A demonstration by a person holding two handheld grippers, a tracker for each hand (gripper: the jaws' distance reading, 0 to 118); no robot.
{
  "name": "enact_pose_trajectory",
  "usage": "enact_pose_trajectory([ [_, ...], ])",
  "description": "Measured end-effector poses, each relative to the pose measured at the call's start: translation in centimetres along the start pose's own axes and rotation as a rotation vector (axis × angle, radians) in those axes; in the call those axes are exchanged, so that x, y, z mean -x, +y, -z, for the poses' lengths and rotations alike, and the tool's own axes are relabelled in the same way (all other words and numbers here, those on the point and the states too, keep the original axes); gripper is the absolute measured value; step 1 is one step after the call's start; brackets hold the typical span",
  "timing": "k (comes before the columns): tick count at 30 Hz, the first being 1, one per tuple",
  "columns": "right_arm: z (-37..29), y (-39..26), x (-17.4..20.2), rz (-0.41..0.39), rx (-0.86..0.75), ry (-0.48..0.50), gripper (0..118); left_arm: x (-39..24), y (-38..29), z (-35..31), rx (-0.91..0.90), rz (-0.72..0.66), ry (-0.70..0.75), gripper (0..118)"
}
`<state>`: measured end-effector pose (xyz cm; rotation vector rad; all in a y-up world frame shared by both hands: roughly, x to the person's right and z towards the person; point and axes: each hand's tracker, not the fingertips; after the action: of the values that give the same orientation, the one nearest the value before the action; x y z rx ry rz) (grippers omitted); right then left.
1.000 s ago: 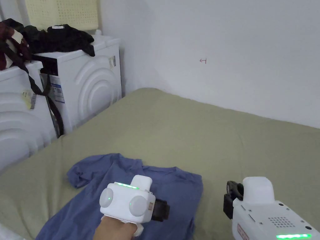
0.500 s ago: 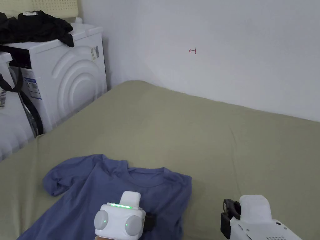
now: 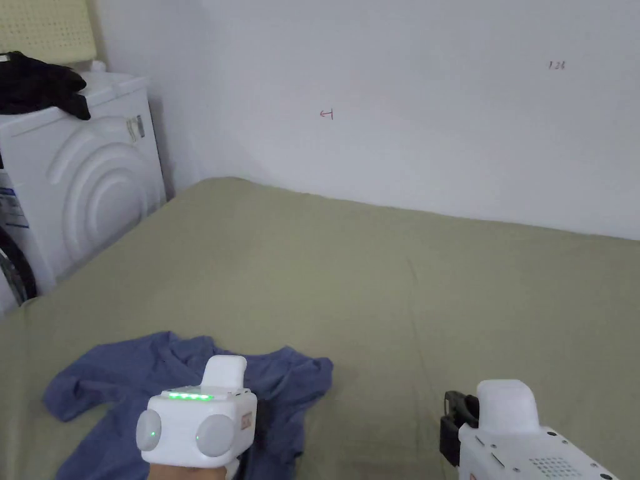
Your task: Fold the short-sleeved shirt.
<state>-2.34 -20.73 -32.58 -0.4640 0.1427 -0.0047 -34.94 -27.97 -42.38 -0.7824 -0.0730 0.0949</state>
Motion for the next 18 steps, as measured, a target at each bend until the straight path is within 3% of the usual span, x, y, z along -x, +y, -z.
enact_pose_trajectory([
  [10,-7.9,-0.4,-9.6,0.075,-0.067,-0.148,1,-18.1,6.1,-7.4,-0.210,0.168,-0.271,0],
  [14,-10.5,-0.9,-13.9,0.097,-0.085,-0.209,1,-26.9,6.2,-9.4,-0.225,0.230,-0.416,0],
  [18,-12.4,-1.9,-18.0,0.121,-0.086,-0.273,1,-34.9,4.0,-7.4,-0.158,0.313,-0.480,0],
])
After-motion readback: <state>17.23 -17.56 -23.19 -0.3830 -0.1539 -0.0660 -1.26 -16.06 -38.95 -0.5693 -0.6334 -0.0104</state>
